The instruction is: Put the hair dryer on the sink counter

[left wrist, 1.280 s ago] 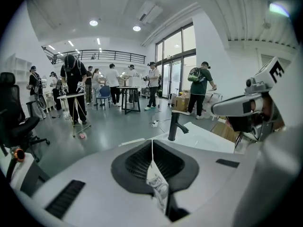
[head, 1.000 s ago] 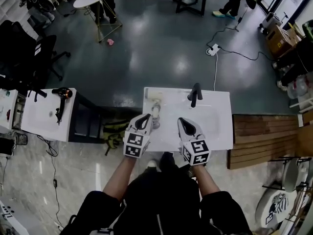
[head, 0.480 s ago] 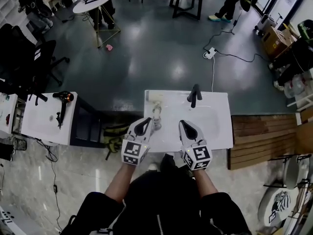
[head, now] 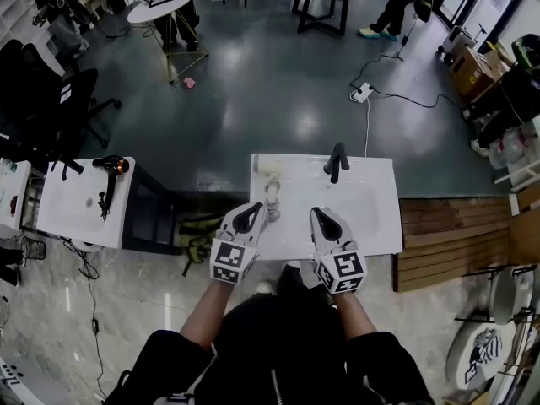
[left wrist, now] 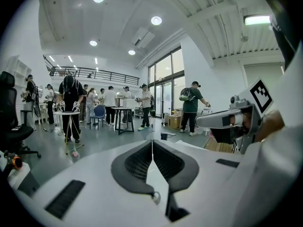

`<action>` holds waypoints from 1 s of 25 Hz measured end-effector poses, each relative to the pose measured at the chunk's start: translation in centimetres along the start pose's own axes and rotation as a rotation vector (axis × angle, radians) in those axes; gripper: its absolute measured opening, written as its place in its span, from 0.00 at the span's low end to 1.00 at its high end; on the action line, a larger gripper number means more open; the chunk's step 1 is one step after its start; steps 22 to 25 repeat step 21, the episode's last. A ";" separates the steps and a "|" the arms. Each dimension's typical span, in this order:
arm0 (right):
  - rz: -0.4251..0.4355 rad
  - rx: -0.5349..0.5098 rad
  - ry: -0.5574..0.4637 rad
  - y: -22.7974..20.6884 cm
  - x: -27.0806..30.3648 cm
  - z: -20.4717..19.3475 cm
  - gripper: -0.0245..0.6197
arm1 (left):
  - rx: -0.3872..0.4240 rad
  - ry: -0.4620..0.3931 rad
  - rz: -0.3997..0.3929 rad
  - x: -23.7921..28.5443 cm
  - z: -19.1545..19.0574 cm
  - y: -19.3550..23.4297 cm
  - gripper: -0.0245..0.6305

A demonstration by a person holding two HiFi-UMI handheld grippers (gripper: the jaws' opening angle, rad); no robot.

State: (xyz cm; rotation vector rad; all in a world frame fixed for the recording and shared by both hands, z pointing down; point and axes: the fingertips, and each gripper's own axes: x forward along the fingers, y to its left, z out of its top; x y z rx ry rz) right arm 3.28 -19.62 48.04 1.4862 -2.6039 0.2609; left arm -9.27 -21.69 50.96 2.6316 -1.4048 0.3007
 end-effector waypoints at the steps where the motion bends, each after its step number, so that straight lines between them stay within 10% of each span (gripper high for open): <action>1: 0.001 -0.002 0.001 0.1 -0.1 0.0 0.04 | -0.002 0.001 -0.001 0.0 0.0 0.0 0.06; 25: 0.020 -0.011 0.026 0.2 0.0 -0.3 0.05 | -0.012 0.038 -0.005 0.3 -1.2 -0.3 0.06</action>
